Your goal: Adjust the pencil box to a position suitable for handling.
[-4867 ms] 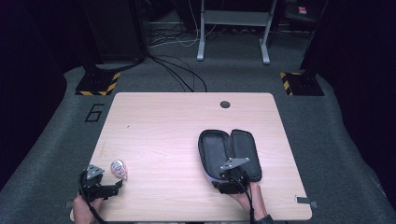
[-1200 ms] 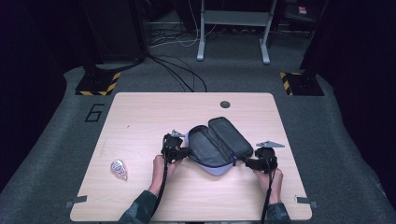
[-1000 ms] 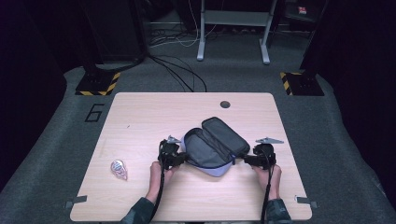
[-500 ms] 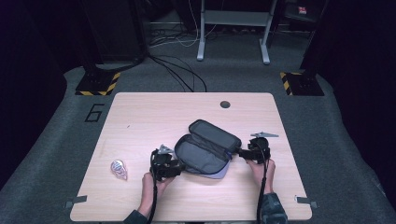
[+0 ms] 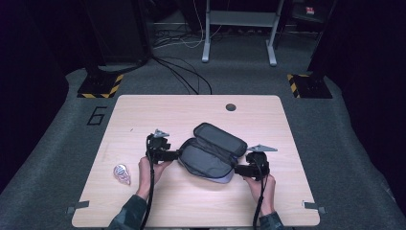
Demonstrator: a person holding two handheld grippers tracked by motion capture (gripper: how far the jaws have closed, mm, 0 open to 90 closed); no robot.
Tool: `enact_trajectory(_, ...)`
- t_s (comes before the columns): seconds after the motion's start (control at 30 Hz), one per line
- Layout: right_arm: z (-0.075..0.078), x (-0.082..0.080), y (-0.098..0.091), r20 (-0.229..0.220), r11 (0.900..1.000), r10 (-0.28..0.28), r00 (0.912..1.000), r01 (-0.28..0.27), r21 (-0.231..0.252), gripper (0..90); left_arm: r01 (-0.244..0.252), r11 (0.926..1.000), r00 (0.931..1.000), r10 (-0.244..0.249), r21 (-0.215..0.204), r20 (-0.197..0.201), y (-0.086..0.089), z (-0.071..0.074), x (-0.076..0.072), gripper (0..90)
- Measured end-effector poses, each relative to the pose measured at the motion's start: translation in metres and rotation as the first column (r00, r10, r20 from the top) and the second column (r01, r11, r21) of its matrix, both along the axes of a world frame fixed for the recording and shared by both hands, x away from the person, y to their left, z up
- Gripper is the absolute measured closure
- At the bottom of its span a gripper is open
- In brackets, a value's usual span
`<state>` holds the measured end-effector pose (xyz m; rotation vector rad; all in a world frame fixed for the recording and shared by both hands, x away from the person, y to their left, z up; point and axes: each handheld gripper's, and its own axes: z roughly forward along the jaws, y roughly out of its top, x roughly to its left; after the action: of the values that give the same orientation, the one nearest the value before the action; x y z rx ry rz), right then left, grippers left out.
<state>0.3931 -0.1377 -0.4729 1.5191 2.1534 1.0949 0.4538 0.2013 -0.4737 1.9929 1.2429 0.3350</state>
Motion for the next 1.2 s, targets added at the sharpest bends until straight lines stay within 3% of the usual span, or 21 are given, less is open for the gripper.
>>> enact_trajectory(0.17,-0.008,0.004,0.011,-0.021,1.0,0.002,0.9998,-0.002,0.005,32.1,0.02,0.9991,0.9997,-0.02,0.038,0.011,-0.004,-0.005,0.009,55.9)
enact_trajectory(0.23,-0.011,0.004,0.013,-0.009,0.9993,0.015,0.9999,-0.015,-0.034,34.5,0.021,0.9992,0.9998,-0.021,0.034,0.008,-0.006,-0.009,0.01,61.6)
enact_trajectory(0.33,-0.018,0.003,0.014,-0.016,0.9978,0.021,0.9997,-0.022,-0.063,41.3,0.04,0.998,0.9992,-0.04,0.048,-0.01,-0.008,-0.014,0.009,70.5)
enact_trajectory(0.4,-0.02,0.002,0.012,-0.017,0.9983,0.012,0.9998,-0.013,-0.057,49.6,0.056,0.996,0.9983,-0.055,0.07,-0.02,-0.009,-0.016,0.007,76.6)
enact_trajectory(0.47,-0.022,0.004,0.009,-0.018,0.9984,0.008,0.9998,-0.009,-0.056,56.6,0.046,0.997,0.9986,-0.044,0.063,-0.029,-0.01,-0.019,0.004,79.6)
enact_trajectory(0.57,-0.026,0.009,0.006,-0.042,0.999,0.004,0.9991,-0.006,-0.045,62.8,0.043,0.9982,0.9989,-0.042,0.042,-0.021,-0.008,-0.022,-0.002,81.0)
enact_trajectory(0.77,-0.029,0.022,0.008,-0.016,0.9966,0.046,0.9988,-0.047,-0.068,71.5,0.036,0.9992,0.9991,-0.036,0.017,-0.023,-0.005,-0.024,-0.015,81.7)
enact_trajectory(0.83,-0.03,0.029,0.006,-0.019,0.9968,0.059,0.9981,-0.06,-0.054,73.5,0.038,0.9991,0.9991,-0.038,0.02,-0.018,-0.004,-0.024,-0.021,81.4)
enact_trajectory(1.0,-0.031,0.044,0.003,-0.019,0.9963,0.076,0.9969,-0.077,-0.037,77.2,0.028,0.9995,0.9994,-0.028,-0.015,-0.02,-0.001,-0.027,-0.034,80.8)
enact_trajectory(1.1,-0.03,0.051,0.004,-0.019,0.9956,0.079,0.9967,-0.08,-0.049,78.0,0.021,0.9996,0.9997,-0.021,-0.017,-0.01,-0.001,-0.028,-0.04,80.5)
enact_trajectory(1.2,-0.031,0.055,0.009,-0.01,0.9938,0.085,0.9963,-0.086,-0.071,78.2,-0.013,0.9986,0.9999,0.013,-0.051,-0.008,-0.003,-0.029,-0.045,80.2)
